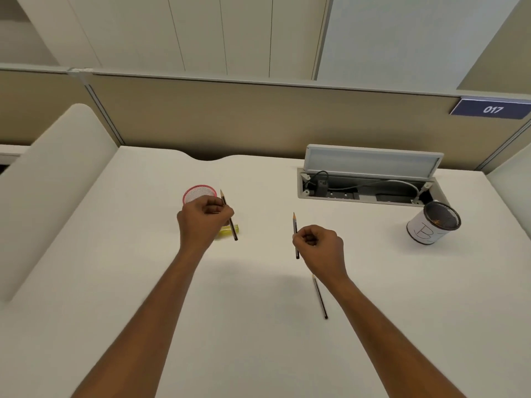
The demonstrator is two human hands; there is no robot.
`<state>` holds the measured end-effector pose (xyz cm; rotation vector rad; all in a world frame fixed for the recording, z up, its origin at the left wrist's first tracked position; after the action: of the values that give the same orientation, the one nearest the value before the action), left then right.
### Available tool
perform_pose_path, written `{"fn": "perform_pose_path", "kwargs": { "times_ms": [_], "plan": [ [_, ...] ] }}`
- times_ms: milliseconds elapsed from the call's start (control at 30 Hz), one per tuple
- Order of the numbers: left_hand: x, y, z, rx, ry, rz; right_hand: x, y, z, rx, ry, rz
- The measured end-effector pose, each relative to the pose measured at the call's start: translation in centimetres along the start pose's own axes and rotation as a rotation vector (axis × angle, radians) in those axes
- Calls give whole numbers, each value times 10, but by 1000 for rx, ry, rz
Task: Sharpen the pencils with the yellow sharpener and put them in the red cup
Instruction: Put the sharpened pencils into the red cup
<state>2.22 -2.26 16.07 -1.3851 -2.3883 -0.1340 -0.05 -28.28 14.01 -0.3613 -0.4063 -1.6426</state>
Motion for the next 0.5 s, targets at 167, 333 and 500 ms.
{"fn": "perform_pose_path", "kwargs": {
  "times_ms": [167, 333, 500],
  "plan": [
    [49, 47, -3, -31, -34, -78, -30, 11, 23, 23, 15, 39],
    [74, 85, -4, -54, -65, -119, -64, 23, 43, 46, 29, 77],
    [74, 107, 4, -62, -49, -100, -88, 32, 51, 61, 53, 84]
  ]
}}
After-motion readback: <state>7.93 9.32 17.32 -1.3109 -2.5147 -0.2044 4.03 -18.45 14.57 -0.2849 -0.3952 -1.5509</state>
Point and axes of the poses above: each hand's wrist, its own y-axis towards the middle knuckle, its own x-axis out of the back of the hand, z = x × y, the point moved 3 cm from there along y, towards the middle knuckle, and after that the axes turned 6 degrees about x, right-handed, at the moved point
